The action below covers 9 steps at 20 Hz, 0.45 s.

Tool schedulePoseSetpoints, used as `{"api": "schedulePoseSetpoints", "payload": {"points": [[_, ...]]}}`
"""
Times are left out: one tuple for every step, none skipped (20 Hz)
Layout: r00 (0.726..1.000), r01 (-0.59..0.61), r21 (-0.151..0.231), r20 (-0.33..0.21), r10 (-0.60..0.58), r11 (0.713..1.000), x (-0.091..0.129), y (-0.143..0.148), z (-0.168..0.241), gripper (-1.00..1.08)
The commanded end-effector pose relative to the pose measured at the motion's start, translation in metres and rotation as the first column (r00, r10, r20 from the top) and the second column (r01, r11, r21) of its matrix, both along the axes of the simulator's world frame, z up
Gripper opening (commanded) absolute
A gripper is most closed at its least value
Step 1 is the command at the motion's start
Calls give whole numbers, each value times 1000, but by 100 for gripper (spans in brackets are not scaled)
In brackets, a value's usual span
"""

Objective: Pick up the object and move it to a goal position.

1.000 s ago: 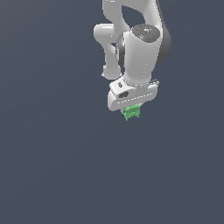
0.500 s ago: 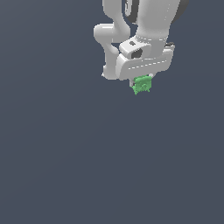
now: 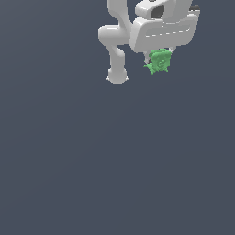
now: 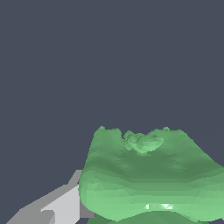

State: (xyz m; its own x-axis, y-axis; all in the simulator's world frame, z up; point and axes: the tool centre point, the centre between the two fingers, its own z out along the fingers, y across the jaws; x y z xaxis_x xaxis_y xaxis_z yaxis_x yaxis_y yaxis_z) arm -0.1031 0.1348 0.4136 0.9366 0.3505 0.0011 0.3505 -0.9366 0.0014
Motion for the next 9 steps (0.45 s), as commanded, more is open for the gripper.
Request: {"api": "schedulePoseSetpoints", "payload": {"points": [[1000,1,0,-2,-1,1000,-6,4,13,-100],[1000,1,0,-2,-1,1000,-7,5,17,-100],[1000,1,0,-2,-1,1000,-9,6,21,-100],[1000,1,0,-2,-1,1000,-10,7,23,-100],[1000,1,0,-2,-1,1000,-10,8,26,-100],[1000,1,0,-2,-1,1000,-11,8,28,-100],[1000,1,0,-2,-1,1000,-11,9,29,-100],[1000,1,1,-1,-1,1000,-11,8,30,-100],[1000,1,1,-1,-1,1000,-12,8,30,-100]]}}
